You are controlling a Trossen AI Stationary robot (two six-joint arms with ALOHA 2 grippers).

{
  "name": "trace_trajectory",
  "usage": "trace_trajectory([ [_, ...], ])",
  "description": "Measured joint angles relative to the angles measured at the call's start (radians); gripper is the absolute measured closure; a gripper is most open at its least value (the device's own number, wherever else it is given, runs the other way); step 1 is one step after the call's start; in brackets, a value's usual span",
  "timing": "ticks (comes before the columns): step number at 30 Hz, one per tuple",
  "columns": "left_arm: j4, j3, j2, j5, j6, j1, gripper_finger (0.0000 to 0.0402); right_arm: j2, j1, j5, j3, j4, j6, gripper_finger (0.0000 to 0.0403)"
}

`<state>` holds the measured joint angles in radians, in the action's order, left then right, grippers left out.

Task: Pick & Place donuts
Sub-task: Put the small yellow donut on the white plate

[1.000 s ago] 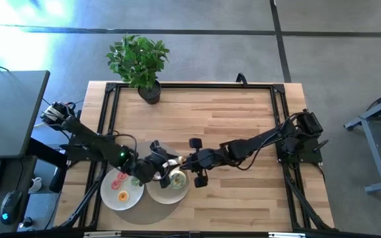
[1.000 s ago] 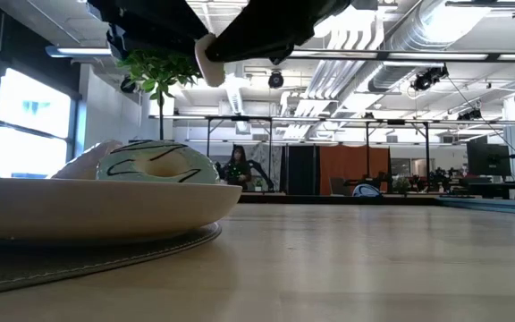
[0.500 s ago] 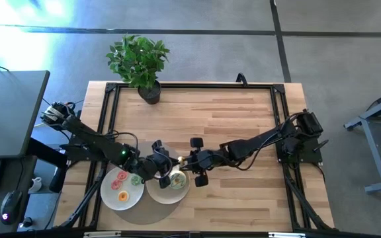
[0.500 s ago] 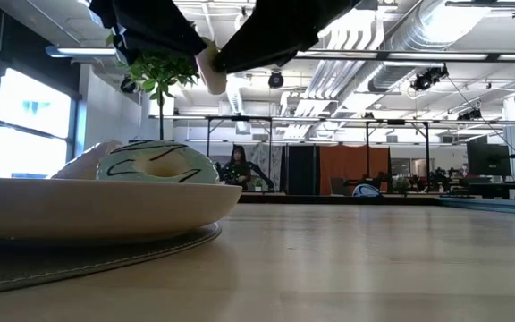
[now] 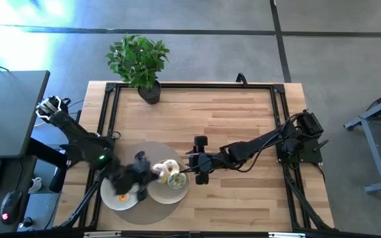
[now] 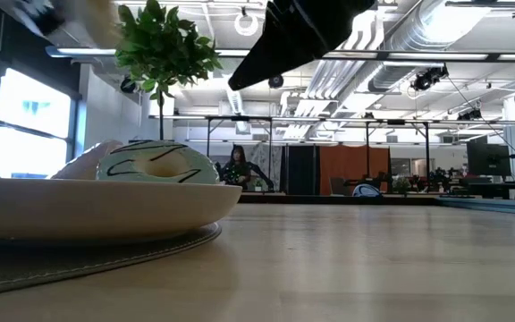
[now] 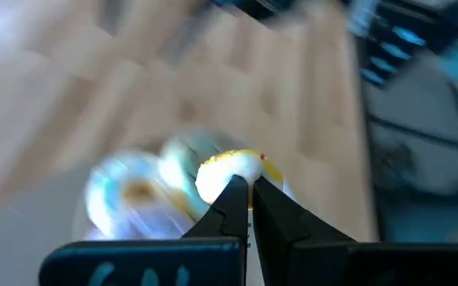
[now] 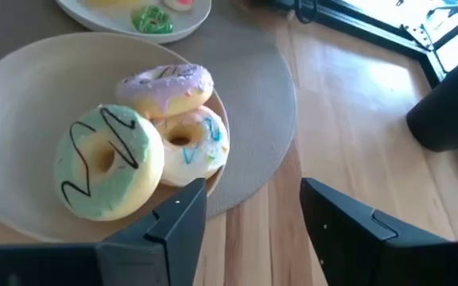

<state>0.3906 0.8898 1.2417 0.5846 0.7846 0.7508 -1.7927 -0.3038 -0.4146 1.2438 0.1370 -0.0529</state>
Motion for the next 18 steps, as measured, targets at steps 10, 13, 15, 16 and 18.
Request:
trace_trajectory([
  [10,0.213,-0.001,0.032,0.047,0.22,0.385,0.0401,0.0,0.003,0.002,0.0,0.001,0.003,0.0205],
  [13,0.267,-0.001,0.075,0.077,0.339,0.44,0.0401,0.0,0.003,0.002,0.0,-0.003,0.005,0.0205],
  [15,0.28,-0.001,0.11,0.071,0.415,0.466,0.0402,0.0,0.003,0.005,0.0,-0.006,0.011,0.0205],
  [16,0.28,-0.001,0.13,0.059,0.444,0.472,0.0401,0.0,0.003,0.008,0.0,-0.006,0.011,0.0205],
  [18,0.282,-0.001,0.168,0.043,0.489,0.476,0.0401,0.0,0.003,0.024,0.0,-0.006,0.011,0.0206],
])
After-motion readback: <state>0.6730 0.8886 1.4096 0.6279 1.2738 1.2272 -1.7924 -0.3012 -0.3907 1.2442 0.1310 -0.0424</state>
